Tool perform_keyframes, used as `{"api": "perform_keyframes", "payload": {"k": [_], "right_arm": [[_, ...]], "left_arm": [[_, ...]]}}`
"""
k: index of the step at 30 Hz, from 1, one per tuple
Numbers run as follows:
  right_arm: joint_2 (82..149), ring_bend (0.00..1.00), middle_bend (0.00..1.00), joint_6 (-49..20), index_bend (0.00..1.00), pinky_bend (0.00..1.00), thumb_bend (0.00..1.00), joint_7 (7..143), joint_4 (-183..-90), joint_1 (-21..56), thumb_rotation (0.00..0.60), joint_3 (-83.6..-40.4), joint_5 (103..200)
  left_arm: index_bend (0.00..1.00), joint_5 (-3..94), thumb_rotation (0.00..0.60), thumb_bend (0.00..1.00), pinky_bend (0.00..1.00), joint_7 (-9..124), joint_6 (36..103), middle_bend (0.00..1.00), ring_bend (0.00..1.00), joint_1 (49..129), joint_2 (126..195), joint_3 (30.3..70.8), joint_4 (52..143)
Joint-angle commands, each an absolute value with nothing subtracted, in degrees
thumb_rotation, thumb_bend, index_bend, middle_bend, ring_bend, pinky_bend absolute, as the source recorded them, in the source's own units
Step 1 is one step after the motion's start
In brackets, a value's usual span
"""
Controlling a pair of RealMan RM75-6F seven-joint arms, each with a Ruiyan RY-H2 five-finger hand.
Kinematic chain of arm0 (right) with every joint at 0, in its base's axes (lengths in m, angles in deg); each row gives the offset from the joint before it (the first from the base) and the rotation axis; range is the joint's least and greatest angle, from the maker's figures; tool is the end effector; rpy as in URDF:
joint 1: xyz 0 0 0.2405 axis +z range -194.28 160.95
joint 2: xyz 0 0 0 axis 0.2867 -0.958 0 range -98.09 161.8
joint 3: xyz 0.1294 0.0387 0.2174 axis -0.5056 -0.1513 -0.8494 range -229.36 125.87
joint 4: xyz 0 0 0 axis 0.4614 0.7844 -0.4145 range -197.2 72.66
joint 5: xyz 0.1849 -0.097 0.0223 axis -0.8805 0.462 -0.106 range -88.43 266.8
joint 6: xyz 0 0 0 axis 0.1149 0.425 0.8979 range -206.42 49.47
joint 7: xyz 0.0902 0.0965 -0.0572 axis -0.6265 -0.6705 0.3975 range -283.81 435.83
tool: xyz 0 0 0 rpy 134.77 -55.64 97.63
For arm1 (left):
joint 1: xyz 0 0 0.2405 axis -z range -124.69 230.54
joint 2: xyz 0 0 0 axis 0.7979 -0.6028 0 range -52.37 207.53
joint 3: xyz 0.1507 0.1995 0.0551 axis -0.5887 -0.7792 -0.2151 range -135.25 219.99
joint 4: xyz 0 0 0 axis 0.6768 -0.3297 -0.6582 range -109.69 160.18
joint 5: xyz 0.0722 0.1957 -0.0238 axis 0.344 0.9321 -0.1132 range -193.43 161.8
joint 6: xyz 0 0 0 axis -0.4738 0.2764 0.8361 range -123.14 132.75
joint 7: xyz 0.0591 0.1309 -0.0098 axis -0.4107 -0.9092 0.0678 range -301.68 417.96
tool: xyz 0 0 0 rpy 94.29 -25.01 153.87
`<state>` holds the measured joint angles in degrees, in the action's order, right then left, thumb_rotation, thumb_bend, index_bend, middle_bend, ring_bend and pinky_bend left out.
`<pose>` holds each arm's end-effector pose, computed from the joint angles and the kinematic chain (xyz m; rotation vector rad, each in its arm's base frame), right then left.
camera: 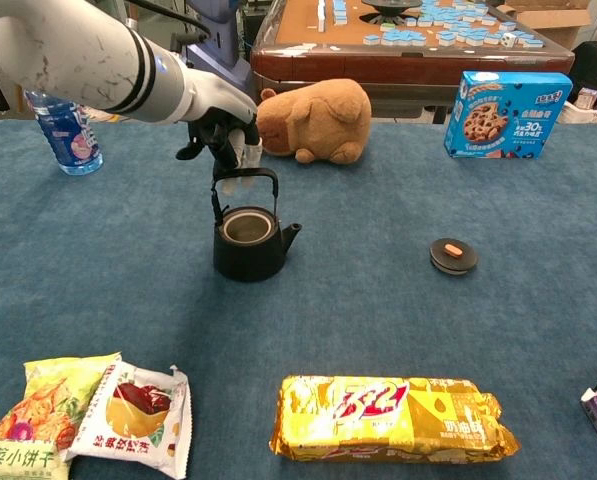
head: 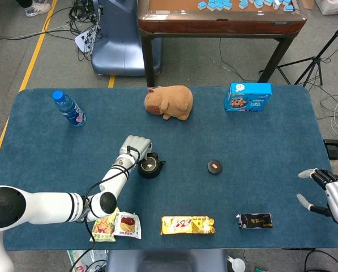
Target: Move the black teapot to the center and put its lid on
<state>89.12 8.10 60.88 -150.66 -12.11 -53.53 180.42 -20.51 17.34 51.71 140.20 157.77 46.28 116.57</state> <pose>-0.3206 -0.1764 0.2005 1.4272 -0.9291 1.0048 -0.0066 0.4016 -0.0052 -1.9420 -1.0829 -0.5018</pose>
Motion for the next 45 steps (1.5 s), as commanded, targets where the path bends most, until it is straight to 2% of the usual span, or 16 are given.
{"api": "perform_keyframes", "payload": {"k": [1,11,15,27,33,41,43,45], "right_arm": [[89.1,0.32,0.37,8.1,0.37,0.43,0.26,60.8,-150.6,-12.1,0.600,-53.5,180.5],[89.1,0.32,0.37,8.2,0.37,0.43,0.26,60.6,-150.4,-12.1,0.600,-53.5,180.5],[89.1,0.32,0.37,8.2,0.37,0.43,0.26,60.6,-150.4,-12.1,0.600,-53.5,180.5],[89.2,0.32,0.37,8.2,0.37,0.43,0.26,61.1,-150.5,-12.2,0.600,-53.4,180.6],[89.2,0.32,0.37,8.0,0.37,0.43,0.26,61.5,-150.6,-12.1,0.600,-53.3,180.6],[89.3,0.32,0.37,8.0,0.37,0.43,0.26,61.6,-150.5,-12.1,0.600,-53.3,180.6],[89.4,0.32,0.37,7.9,0.37,0.43,0.26,61.8,-150.6,-12.0,0.600,-53.3,180.6],[89.5,0.32,0.37,7.7,0.37,0.43,0.26,62.2,-150.7,-11.9,0.600,-53.3,180.6]], "left_arm": [[0.44,-20.3,0.600,0.98,0.73,17.2,51.6,0.46,0.35,139.9,157.9,46.4,116.4],[0.38,-19.7,0.600,0.98,0.64,16.7,51.1,0.30,0.27,139.0,158.7,46.6,115.2],[0.33,-19.1,0.600,0.98,0.55,16.8,51.0,0.21,0.20,138.6,158.8,46.8,115.1],[0.18,-16.0,0.600,0.98,0.34,17.3,52.5,0.09,0.08,136.9,158.5,47.2,116.0],[0.15,-15.7,0.600,0.98,0.29,16.6,53.3,0.04,0.05,136.6,157.9,47.1,116.9],[0.15,-11.3,0.600,0.98,0.27,16.7,57.4,0.03,0.04,134.7,156.5,46.5,121.5],[0.16,-9.3,0.600,0.96,0.27,17.5,59.1,0.03,0.04,133.5,155.8,46.5,123.8],[0.16,-6.5,0.600,0.89,0.27,18.4,61.3,0.04,0.04,132.0,154.7,46.3,126.6]]}}
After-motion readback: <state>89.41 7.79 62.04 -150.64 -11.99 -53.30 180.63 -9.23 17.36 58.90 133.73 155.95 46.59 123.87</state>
